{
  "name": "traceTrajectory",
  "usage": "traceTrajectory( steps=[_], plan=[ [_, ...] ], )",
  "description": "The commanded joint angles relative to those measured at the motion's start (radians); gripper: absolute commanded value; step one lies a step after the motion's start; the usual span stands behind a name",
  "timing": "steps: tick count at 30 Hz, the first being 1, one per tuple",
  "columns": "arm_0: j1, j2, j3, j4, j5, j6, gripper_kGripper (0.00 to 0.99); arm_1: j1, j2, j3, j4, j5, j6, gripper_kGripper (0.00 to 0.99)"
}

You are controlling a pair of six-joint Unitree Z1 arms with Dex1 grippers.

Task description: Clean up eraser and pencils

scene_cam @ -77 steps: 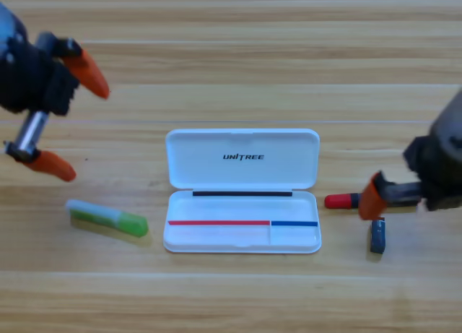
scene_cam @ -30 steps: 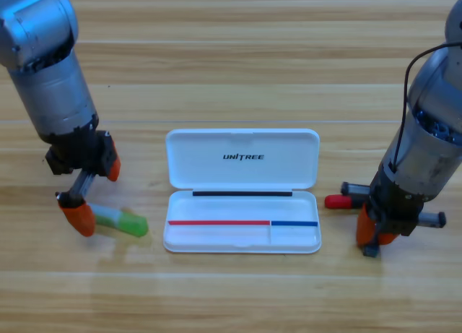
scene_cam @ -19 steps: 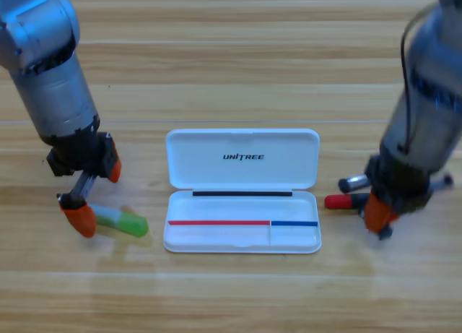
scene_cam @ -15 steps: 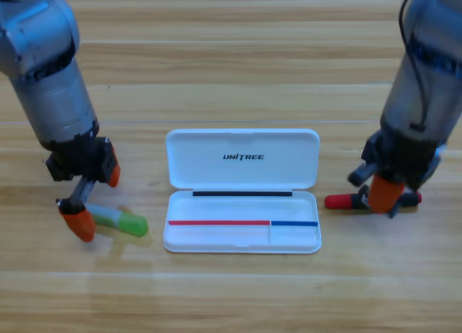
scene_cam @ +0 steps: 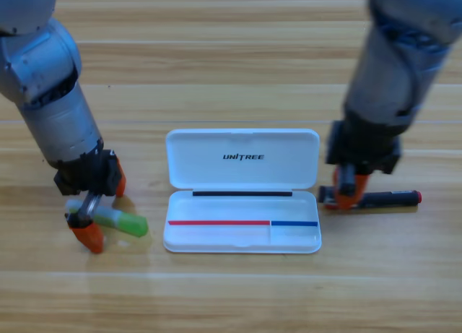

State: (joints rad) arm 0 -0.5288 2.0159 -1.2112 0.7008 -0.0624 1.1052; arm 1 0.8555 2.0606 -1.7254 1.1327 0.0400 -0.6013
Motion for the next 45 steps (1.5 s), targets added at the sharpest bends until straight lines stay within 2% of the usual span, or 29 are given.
traceTrajectory(
  steps=[1, 6, 12, 14, 23, 25, 27, 33, 34, 36, 38, 39, 42, 45],
  plan=[
    [0.015, 0.027, 0.062, -0.057, -0.005, -0.010, 0.986, 0.060, 0.135, -0.054, 0.021, 0.006, -0.061, 0.000],
    [0.015, 0.017, 0.084, -0.089, 0.001, -0.012, 0.937, 0.060, 0.188, -0.103, 0.021, 0.004, -0.094, 0.000],
    [0.015, 0.003, 0.107, -0.119, 0.015, -0.010, 0.773, 0.062, 0.214, -0.129, 0.021, 0.009, -0.095, 0.000],
    [0.015, 0.003, 0.110, -0.126, 0.016, -0.007, 0.746, 0.062, 0.222, -0.132, 0.021, 0.009, -0.097, 0.000],
    [0.015, 0.007, 0.113, -0.126, 0.016, 0.065, 0.331, 0.063, 0.250, -0.138, 0.021, 0.041, -0.094, 0.000],
    [0.015, 0.010, 0.113, -0.126, 0.013, 0.071, 0.189, 0.063, 0.259, -0.140, 0.021, 0.040, -0.092, 0.000],
    [0.015, 0.014, 0.107, -0.123, 0.010, 0.071, 0.000, 0.063, 0.260, -0.140, 0.021, 0.041, -0.091, 0.000],
    [0.015, 0.014, 0.081, -0.089, 0.030, 0.051, 0.000, 0.063, 0.259, -0.140, 0.021, 0.040, -0.091, 0.000],
    [0.013, 0.017, 0.071, -0.077, 0.032, 0.048, 0.000, 0.063, 0.259, -0.140, 0.021, 0.040, -0.089, 0.037],
    [0.013, 0.021, 0.059, -0.060, 0.032, 0.044, 0.000, 0.063, 0.259, -0.140, 0.021, 0.038, -0.089, 0.256],
    [0.013, 0.023, 0.048, -0.041, 0.032, 0.038, 0.000, 0.063, 0.259, -0.140, 0.021, 0.037, -0.089, 0.537],
    [0.012, 0.024, 0.044, -0.035, 0.033, 0.036, 0.000, 0.063, 0.259, -0.140, 0.021, 0.034, -0.089, 0.629],
    [0.012, 0.024, 0.027, -0.012, 0.035, 0.031, 0.000, 0.063, 0.251, -0.140, 0.021, 0.034, -0.087, 0.782],
    [0.012, 0.029, 0.010, 0.014, 0.033, 0.027, 0.000, 0.063, 0.220, -0.132, 0.021, 0.035, -0.087, 0.792]
  ],
)
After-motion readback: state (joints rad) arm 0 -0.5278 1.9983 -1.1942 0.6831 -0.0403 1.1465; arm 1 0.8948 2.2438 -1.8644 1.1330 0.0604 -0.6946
